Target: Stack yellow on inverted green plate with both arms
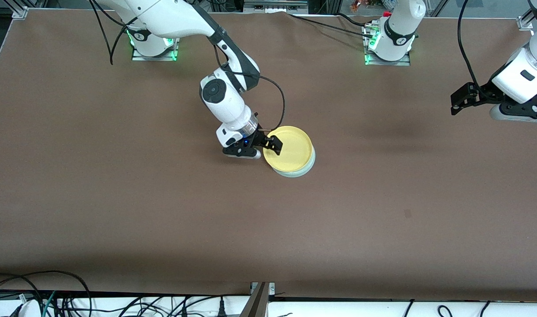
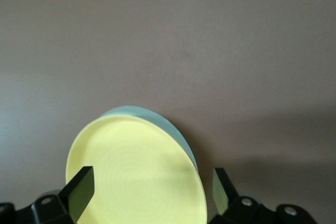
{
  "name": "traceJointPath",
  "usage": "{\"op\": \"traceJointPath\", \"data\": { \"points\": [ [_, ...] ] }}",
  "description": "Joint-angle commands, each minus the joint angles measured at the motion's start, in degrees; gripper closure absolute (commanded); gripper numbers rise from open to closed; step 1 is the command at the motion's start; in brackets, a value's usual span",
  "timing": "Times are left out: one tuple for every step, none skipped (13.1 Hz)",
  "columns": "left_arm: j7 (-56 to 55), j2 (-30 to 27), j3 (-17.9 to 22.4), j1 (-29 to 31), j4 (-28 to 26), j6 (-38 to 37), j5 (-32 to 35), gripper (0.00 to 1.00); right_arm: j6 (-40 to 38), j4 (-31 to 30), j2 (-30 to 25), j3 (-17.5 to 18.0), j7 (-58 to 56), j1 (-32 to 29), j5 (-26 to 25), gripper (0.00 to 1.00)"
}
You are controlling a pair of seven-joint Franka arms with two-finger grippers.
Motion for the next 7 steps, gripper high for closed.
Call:
{"op": "traceJointPath", "data": {
  "points": [
    [0.33, -0.42, -0.28, 0.08, -0.42, 0.59, 0.38, 0.00, -10.64, 2.41, -6.64, -5.09, 0.67, 0.60, -1.09, 0.00],
    [0.33, -0.42, -0.28, 0.08, -0.42, 0.59, 0.38, 0.00, -13.02, 2.59, -8.84, -6.85, 0.67, 0.60, -2.23, 0.00],
    [0.42, -0.42, -0.46, 0.08, -0.42, 0.59, 0.38, 0.00, -16.27, 2.51, -11.47, -8.70, 0.41, 0.52, -2.42, 0.00],
    [0.34, -0.42, -0.54, 0.08, -0.42, 0.59, 0.47, 0.00, -20.22, 2.59, -13.93, -11.24, 0.06, 0.52, -2.42, 0.00],
    [0.33, -0.42, -0.55, 0.08, -0.42, 0.59, 0.39, 0.00, -24.00, 2.42, -16.48, -13.00, -0.90, 0.34, -2.42, 0.00],
    [0.42, -0.42, -0.55, 0.08, -0.42, 0.50, 0.38, 0.00, -28.56, 2.77, -18.51, -15.46, -4.05, 0.25, -2.33, 0.00],
    [0.60, -0.42, -0.55, 0.08, -0.42, 0.50, 0.38, 0.00, -32.69, 2.86, -21.14, -17.83, -8.34, 0.25, -2.33, 0.00]
  ]
}}
